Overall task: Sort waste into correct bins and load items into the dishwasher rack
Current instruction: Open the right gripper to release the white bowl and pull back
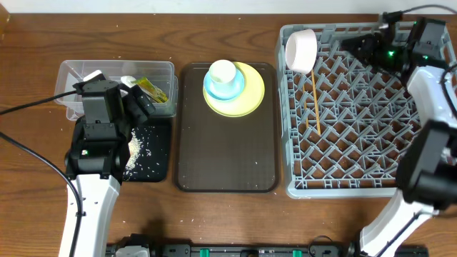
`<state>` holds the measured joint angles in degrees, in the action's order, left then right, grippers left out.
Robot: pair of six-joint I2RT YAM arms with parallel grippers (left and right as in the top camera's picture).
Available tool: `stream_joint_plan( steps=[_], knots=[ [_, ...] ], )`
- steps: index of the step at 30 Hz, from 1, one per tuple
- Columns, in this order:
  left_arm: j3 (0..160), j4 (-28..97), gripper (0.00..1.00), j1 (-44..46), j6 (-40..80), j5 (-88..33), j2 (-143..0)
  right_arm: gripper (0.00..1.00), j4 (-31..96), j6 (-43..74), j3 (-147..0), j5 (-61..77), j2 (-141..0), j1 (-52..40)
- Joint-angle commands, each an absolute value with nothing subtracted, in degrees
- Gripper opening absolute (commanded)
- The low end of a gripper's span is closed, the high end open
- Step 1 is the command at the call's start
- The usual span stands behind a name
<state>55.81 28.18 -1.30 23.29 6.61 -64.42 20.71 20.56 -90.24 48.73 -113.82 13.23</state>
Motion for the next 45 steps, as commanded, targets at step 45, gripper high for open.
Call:
stream_joint_plan(
  steps=[45],
  knots=[
    [56.5, 28.2, 0.94, -1.5, 22.5, 7.1, -64.4, 0.05, 36.0, -6.3, -91.1, 2.5, -103.0, -13.6]
  ],
)
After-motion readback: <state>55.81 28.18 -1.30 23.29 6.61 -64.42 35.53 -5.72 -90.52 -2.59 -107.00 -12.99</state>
